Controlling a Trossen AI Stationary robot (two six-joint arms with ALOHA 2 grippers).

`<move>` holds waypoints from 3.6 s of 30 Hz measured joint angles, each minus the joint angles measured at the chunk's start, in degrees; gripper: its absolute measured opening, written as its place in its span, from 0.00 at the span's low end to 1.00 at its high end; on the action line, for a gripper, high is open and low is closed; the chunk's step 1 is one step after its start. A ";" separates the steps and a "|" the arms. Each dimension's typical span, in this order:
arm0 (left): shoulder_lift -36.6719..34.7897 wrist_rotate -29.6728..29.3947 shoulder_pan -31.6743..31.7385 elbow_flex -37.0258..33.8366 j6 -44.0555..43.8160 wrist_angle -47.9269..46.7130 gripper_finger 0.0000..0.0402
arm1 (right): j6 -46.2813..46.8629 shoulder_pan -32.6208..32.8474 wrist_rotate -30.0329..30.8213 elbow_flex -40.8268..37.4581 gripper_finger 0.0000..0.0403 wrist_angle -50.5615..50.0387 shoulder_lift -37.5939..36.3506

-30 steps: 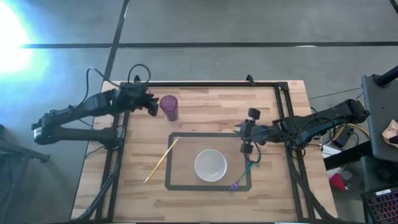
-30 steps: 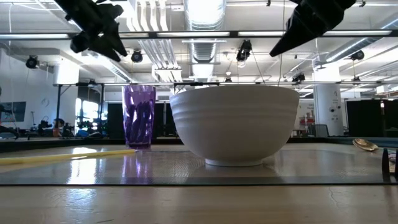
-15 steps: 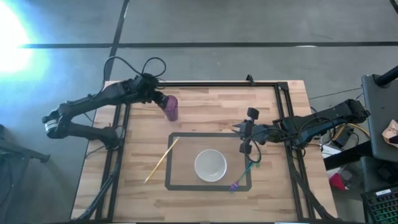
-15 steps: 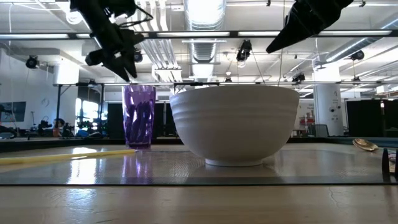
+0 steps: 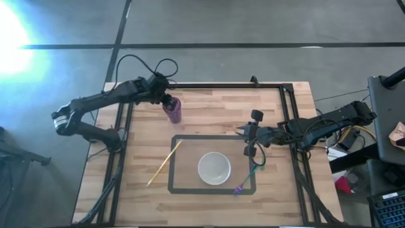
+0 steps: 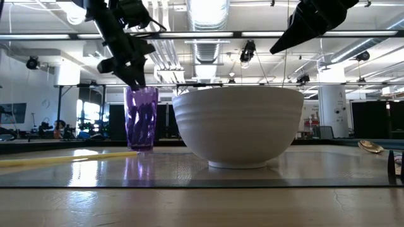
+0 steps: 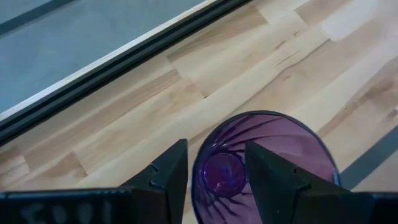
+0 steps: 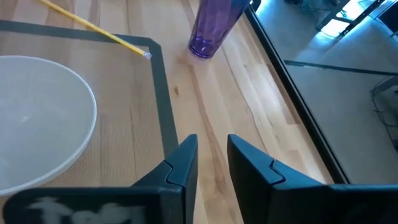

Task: Pick & Place Utensil
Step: Put the violet cup on the transparent mat to the top left of the white bowl

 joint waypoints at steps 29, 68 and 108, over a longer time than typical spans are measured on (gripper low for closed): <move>2.40 -0.13 0.15 -0.31 0.06 -5.89 0.29 | -0.04 -0.02 -0.02 0.00 0.17 -0.02 0.00; -0.67 9.33 -9.71 9.86 8.60 -13.77 0.01 | -0.02 -0.01 -0.04 0.00 0.19 -0.09 0.00; 10.24 9.86 -29.49 9.97 5.18 -6.21 0.01 | 4.44 -0.02 -0.04 -1.07 0.15 -0.04 0.02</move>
